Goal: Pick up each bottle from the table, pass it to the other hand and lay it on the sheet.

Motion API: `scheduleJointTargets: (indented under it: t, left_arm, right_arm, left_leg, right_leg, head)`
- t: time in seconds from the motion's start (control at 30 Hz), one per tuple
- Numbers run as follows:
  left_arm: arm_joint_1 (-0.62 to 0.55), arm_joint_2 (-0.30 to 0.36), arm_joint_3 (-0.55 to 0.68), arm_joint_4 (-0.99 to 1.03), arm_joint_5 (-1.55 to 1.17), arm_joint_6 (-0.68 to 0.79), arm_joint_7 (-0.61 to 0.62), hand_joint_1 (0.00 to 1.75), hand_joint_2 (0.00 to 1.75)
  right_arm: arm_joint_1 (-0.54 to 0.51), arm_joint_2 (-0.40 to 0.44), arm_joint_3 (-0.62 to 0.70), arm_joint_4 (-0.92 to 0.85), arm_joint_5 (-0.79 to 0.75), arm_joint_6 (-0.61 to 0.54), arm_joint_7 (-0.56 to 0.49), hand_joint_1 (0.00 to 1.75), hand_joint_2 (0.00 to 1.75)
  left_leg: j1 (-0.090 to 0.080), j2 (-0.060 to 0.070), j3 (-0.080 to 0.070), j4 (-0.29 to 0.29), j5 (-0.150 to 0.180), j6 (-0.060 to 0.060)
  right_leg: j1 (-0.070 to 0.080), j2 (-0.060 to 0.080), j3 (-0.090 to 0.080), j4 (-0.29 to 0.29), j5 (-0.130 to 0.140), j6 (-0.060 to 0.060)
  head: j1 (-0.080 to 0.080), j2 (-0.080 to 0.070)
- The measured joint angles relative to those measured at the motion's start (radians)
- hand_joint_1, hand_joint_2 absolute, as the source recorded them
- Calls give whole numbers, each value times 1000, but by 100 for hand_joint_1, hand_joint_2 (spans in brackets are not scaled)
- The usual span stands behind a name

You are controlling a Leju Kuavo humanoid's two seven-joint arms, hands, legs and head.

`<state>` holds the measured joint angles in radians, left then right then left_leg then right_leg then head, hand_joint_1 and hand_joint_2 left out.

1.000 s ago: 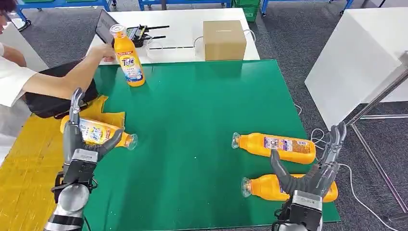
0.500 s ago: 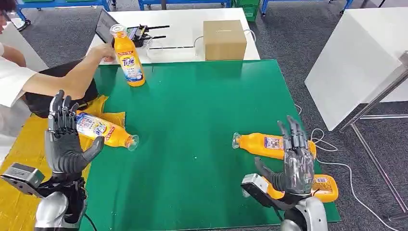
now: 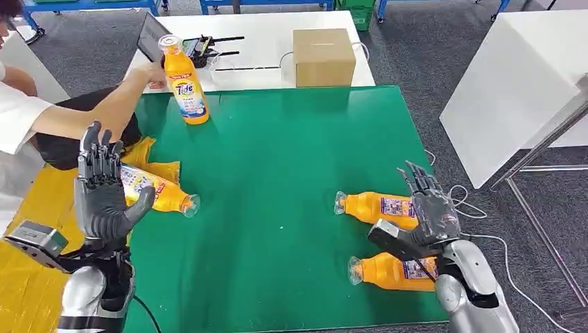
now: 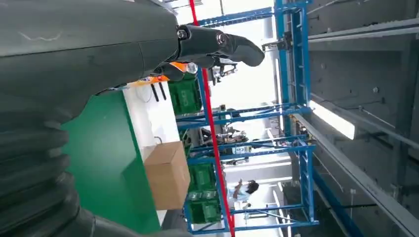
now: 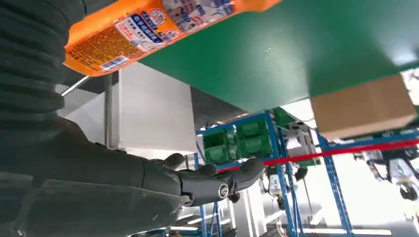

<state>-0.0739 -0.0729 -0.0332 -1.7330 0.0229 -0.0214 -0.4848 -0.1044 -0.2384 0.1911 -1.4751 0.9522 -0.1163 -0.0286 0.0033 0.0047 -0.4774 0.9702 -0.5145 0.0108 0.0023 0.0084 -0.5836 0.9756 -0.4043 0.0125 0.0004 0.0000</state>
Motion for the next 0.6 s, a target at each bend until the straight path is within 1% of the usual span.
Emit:
scheduleJointTargets:
  t: [0.2,0.6]
  left_arm:
    - [-13,-8,-7,25,29,-26,14,0,175]
    - [-18,-14,-8,40,32,-32,14,0,175]
  right_arm:
    - [-57,-14,16,114,35,7,39,0,175]
    - [-93,-26,27,222,44,50,65,0,175]
  left_leg:
    - [0,0,0,0,0,0]
    - [0,0,0,0,0,0]
  right_leg:
    - [0,0,0,0,0,0]
    - [0,0,0,0,0,0]
  head:
    - [0,0]
    - [0,0]
